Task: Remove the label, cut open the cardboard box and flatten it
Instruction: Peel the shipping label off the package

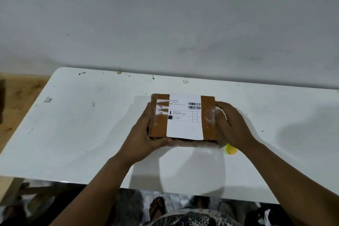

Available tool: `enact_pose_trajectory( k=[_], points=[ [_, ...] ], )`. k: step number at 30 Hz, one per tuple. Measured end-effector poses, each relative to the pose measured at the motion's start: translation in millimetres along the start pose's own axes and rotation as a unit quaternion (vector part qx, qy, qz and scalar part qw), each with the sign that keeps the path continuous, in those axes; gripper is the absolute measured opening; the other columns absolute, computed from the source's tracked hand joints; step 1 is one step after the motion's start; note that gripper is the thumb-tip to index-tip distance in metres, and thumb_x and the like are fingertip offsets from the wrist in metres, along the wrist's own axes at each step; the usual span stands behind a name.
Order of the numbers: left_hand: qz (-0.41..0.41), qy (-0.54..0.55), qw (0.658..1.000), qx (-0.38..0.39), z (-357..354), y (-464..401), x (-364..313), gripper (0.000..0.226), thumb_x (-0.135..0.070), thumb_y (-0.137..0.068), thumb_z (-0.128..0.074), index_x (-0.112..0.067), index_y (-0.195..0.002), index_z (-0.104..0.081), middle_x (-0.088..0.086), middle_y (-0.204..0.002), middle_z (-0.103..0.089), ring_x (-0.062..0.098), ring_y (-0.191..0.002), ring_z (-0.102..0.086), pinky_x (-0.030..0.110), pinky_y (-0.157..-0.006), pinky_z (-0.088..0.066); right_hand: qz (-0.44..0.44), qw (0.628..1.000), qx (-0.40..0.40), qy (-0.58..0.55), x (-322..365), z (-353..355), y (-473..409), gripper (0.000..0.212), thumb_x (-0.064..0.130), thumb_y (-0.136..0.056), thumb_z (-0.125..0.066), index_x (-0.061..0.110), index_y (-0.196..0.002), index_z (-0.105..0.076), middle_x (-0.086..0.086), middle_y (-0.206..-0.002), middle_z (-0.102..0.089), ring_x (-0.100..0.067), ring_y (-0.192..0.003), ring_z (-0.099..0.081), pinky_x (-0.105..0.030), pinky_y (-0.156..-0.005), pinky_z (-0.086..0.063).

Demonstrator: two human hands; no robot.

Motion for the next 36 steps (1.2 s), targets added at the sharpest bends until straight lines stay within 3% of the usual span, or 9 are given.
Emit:
enact_pose_trajectory(
  k=[5,8,10,16,21,25,30,33,36],
  points=[
    [-0.011,-0.008,1.000,-0.027,-0.3,1.0,-5.8,0.108,-0.009,-0.074,-0.088,-0.051,-0.145,-0.018,-0.052,-0.132,-0.042,-0.021,-0.124,-0.045,0.000,-0.091,-0.038,-0.005,0.999,0.004,0.046,0.2,0.3,-36.5,0.028,0.039,-0.093,-0.044,0.019,-0.107,-0.058,0.003,-0.122,-0.060,-0.019,-0.118,-0.053,-0.045,-0.102,-0.042],
    [-0.004,-0.004,1.000,-0.027,1.0,0.4,-4.2,0.109,-0.016,-0.075,-0.088,-0.044,-0.154,-0.018,-0.039,-0.143,-0.044,-0.011,-0.130,-0.047,0.006,-0.097,-0.041,-0.005,0.998,-0.016,0.062,9.7,-0.3,-59.0,0.031,0.044,-0.089,-0.048,0.015,-0.098,-0.054,0.003,-0.102,-0.057,-0.021,-0.102,-0.054,-0.043,-0.091,-0.045],
    [-0.003,-0.011,1.000,-0.012,0.7,-0.2,-4.7,0.115,-0.020,-0.075,-0.089,-0.038,-0.159,-0.013,-0.035,-0.149,-0.041,-0.008,-0.134,-0.044,0.010,-0.101,-0.042,-0.015,0.998,-0.007,0.056,17.0,-2.8,-74.2,0.029,0.043,-0.088,-0.053,0.015,-0.097,-0.053,0.002,-0.099,-0.057,-0.021,-0.100,-0.053,-0.039,-0.086,-0.045],
    [-0.008,-0.032,0.999,-0.008,3.1,-0.5,-6.7,0.111,-0.035,-0.073,-0.087,-0.055,-0.151,-0.010,-0.050,-0.143,-0.033,-0.021,-0.131,-0.037,0.001,-0.097,-0.036,-0.005,0.984,0.173,0.050,50.3,-31.2,-105.1,0.024,0.038,-0.096,-0.057,0.023,-0.112,-0.068,0.014,-0.105,-0.064,-0.009,-0.100,-0.058,-0.016,-0.078,-0.040],
    [-0.008,-0.046,0.999,-0.011,2.5,-1.9,-4.0,0.112,-0.035,-0.072,-0.087,-0.052,-0.150,-0.010,-0.057,-0.138,-0.028,-0.027,-0.128,-0.033,-0.003,-0.094,-0.032,0.013,0.939,0.315,0.133,65.5,-50.5,-114.2,0.026,0.032,-0.096,-0.059,0.023,-0.118,-0.070,0.012,-0.112,-0.066,-0.001,-0.092,-0.059,-0.022,-0.079,-0.041],
    [-0.006,-0.049,0.999,-0.005,2.0,-2.5,-3.8,0.109,-0.050,-0.069,-0.083,-0.057,-0.148,-0.008,-0.056,-0.139,-0.027,-0.026,-0.129,-0.033,-0.002,-0.097,-0.033,-0.010,0.941,0.321,0.105,71.6,-51.2,-118.9,0.016,0.024,-0.093,-0.063,0.023,-0.105,-0.073,0.015,-0.099,-0.071,0.001,-0.082,-0.065,-0.018,-0.066,-0.045],
    [0.002,-0.072,0.997,0.002,2.9,-3.8,0.5,0.120,-0.056,-0.066,-0.082,-0.059,-0.146,0.008,-0.065,-0.134,-0.014,-0.033,-0.125,-0.026,-0.004,-0.099,-0.028,-0.019,0.952,0.289,0.098,72.9,-53.5,-123.0,0.017,0.024,-0.091,-0.067,0.017,-0.104,-0.075,0.008,-0.096,-0.071,-0.002,-0.082,-0.063,-0.016,-0.067,-0.046],
    [-0.007,-0.098,0.995,0.026,4.5,-7.6,4.6,0.137,-0.056,-0.065,-0.087,-0.054,-0.149,0.022,-0.043,-0.156,-0.011,-0.016,-0.143,-0.023,0.012,-0.111,-0.032,-0.023,0.962,0.257,0.082,70.3,-55.6,-121.1,0.013,0.023,-0.088,-0.071,0.019,-0.100,-0.077,0.007,-0.094,-0.073,0.000,-0.077,-0.063,-0.014,-0.062,-0.043],
    [-0.008,-0.176,0.984,0.034,5.1,-10.5,4.5,0.133,-0.073,-0.057,-0.077,-0.055,-0.152,0.015,-0.022,-0.167,0.007,-0.004,-0.152,-0.003,0.034,-0.118,-0.035,-0.025,0.970,0.231,0.076,70.0,-55.2,-120.0,0.010,0.021,-0.086,-0.074,0.018,-0.094,-0.079,0.007,-0.089,-0.074,-0.001,-0.075,-0.064,-0.016,-0.061,-0.044]
  ],
)
Point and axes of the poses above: each hand's wrist, its own y-axis away from the middle knuckle, its own z-axis out of the back of the hand, x = y × z, the point moved 5 cm from there along -y, towards the middle knuckle
